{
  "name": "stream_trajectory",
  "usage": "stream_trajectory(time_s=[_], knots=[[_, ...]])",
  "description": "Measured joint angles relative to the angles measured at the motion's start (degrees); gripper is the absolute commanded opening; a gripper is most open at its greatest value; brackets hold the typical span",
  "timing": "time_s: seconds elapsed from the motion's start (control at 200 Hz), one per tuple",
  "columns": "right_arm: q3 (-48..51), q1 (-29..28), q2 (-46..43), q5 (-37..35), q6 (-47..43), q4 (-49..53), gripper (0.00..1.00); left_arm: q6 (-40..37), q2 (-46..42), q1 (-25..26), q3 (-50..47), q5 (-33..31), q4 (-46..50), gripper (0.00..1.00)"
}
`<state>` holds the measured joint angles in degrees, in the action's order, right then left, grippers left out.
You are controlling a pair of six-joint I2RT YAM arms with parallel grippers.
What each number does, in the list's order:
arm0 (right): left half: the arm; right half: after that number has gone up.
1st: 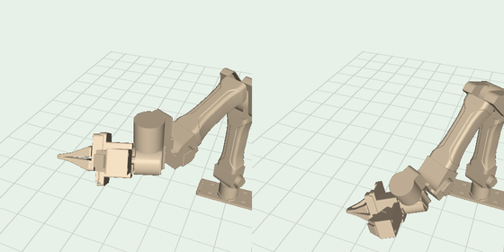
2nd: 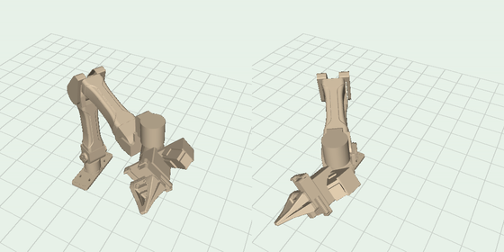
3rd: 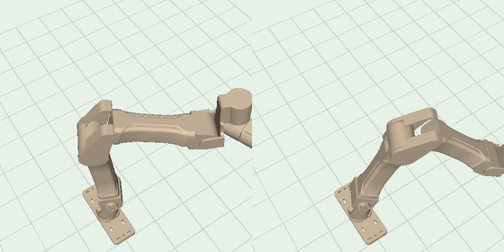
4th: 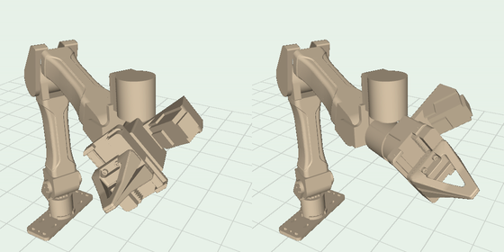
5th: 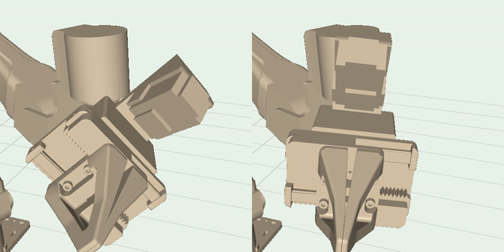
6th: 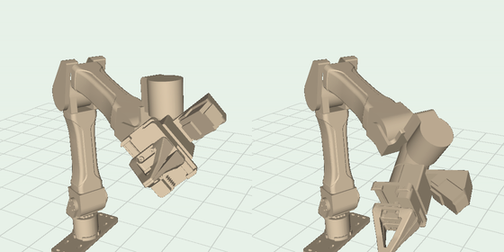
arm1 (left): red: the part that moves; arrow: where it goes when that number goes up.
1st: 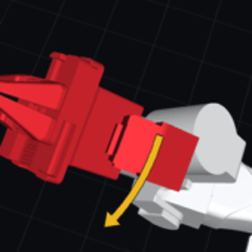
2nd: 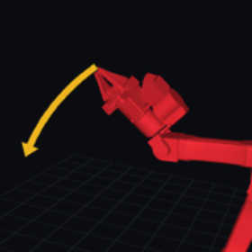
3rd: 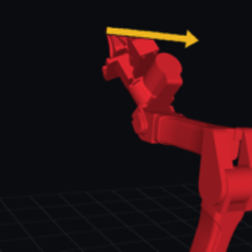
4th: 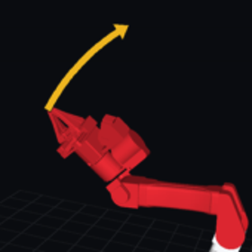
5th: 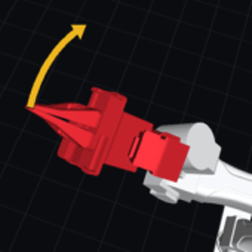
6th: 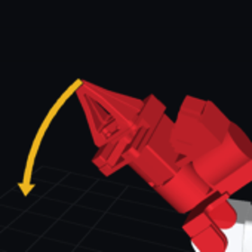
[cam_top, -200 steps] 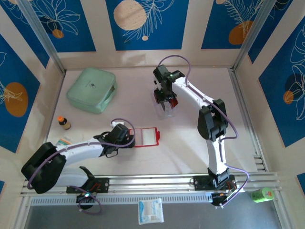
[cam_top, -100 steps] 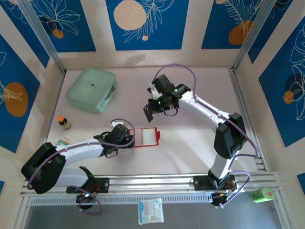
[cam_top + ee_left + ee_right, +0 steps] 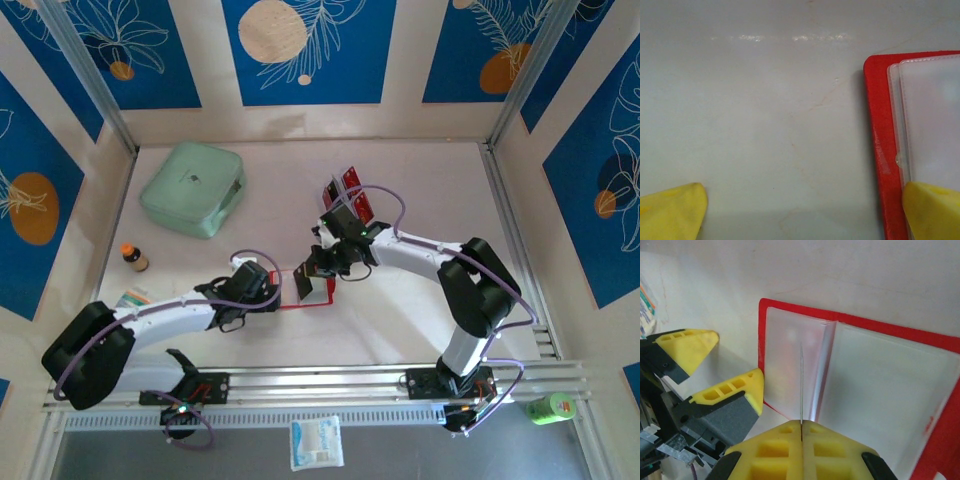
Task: Put the credit cards into the card holder
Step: Insert the credit card into the card slot.
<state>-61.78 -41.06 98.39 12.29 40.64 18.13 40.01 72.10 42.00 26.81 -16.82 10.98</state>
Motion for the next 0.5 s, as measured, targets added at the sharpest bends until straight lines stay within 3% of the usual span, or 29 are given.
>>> stream_trajectory(time_s=[0.5], knots=[[0.85, -0.63, 2.99, -0.07, 1.84, -5.55, 0.0, 0.0, -2.43, 0.0, 0.26, 0.0, 2.51, 1.0]])
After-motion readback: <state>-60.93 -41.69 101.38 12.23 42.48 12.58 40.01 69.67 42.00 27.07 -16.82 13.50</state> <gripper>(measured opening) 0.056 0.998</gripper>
